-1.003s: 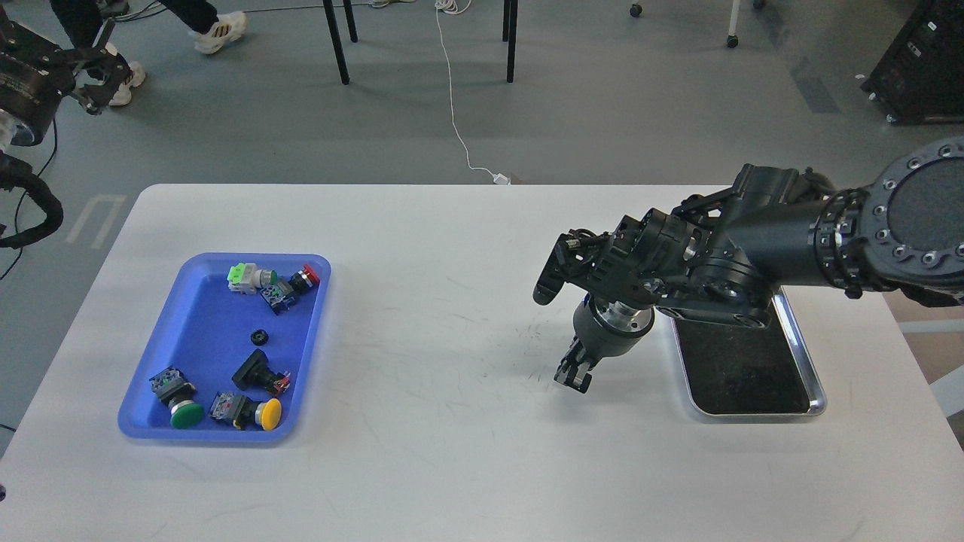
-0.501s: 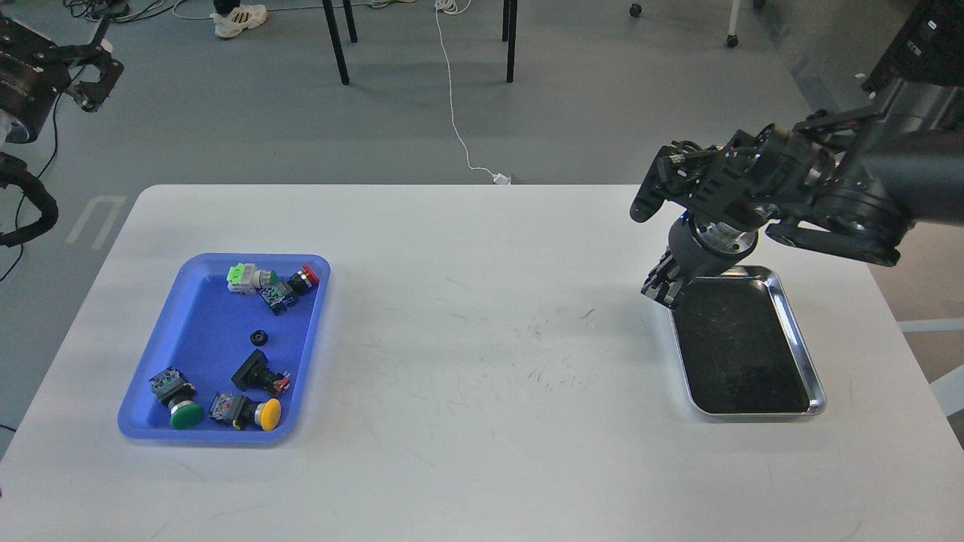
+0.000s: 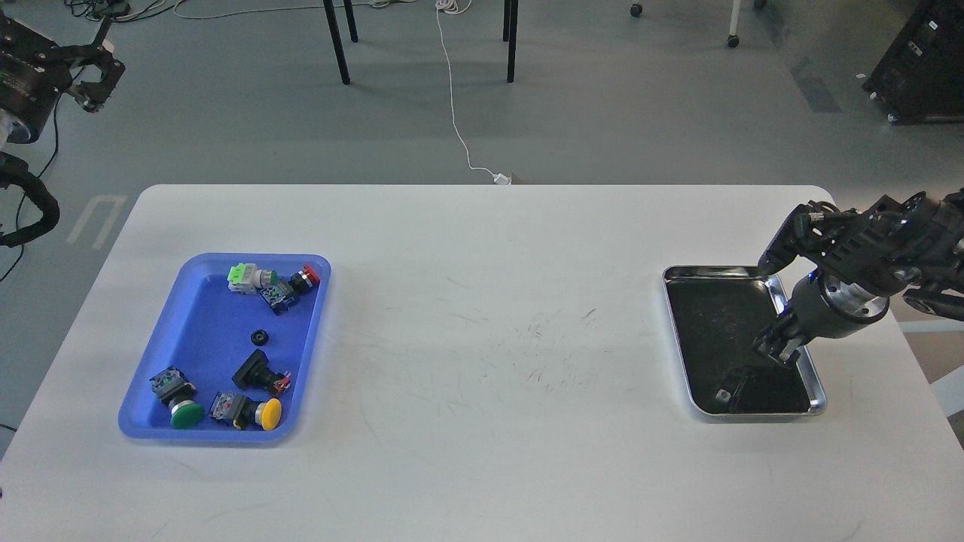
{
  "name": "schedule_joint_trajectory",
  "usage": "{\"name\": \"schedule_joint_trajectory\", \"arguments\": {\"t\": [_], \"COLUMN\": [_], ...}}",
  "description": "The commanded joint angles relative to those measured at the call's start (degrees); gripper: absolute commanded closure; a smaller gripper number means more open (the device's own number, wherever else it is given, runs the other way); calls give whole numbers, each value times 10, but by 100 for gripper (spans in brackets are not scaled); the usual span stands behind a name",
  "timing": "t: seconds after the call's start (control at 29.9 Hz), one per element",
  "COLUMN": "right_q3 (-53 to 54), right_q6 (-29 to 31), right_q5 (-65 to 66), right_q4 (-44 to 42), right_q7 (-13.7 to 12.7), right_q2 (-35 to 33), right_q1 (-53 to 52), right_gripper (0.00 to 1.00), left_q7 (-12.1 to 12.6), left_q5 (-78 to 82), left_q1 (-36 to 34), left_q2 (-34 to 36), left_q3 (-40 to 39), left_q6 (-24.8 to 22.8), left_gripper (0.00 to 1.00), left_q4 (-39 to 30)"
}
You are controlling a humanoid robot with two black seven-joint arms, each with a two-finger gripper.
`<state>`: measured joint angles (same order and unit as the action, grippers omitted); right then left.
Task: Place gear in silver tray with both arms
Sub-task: 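Carry the gear into the silver tray and open the right gripper, then lift the right gripper away from the silver tray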
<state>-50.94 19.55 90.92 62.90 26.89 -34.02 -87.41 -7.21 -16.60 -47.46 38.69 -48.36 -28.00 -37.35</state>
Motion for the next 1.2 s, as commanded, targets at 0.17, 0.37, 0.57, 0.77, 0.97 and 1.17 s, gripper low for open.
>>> {"name": "schedule_joint_trajectory", "arguments": {"t": [0.17, 0.37, 0.57, 0.77, 0.97, 1.17], "right_q3": [2, 26, 51, 94, 285, 448], "right_q6": [-2, -8, -9, -11, -12, -11], "right_q5": [0, -1, -9, -11, -164, -346], "right_q4": [9, 10, 13, 19, -32, -107], "right_q7": [0, 1, 3, 3, -1, -1], "right_q2": [-18, -19, -25, -42, -54, -46], "right_q1": [22, 22, 22, 27, 60, 107], "right_gripper": [78, 48, 33, 30, 8, 3], "left_q7": [0, 1, 3, 4, 7, 5], "left_q5": [2, 2, 4, 5, 17, 103], "left_q1": [0, -1, -3, -4, 0, -3], "left_q2": [1, 0, 0, 2, 14, 52], "left_q3": [5, 6, 7, 7, 19, 65], "left_q6": [0, 0, 0, 10, 25, 13], "left_gripper": [2, 2, 2, 2, 2, 2], "left_q4": [-3, -4, -17, -34, -71, -129]}}
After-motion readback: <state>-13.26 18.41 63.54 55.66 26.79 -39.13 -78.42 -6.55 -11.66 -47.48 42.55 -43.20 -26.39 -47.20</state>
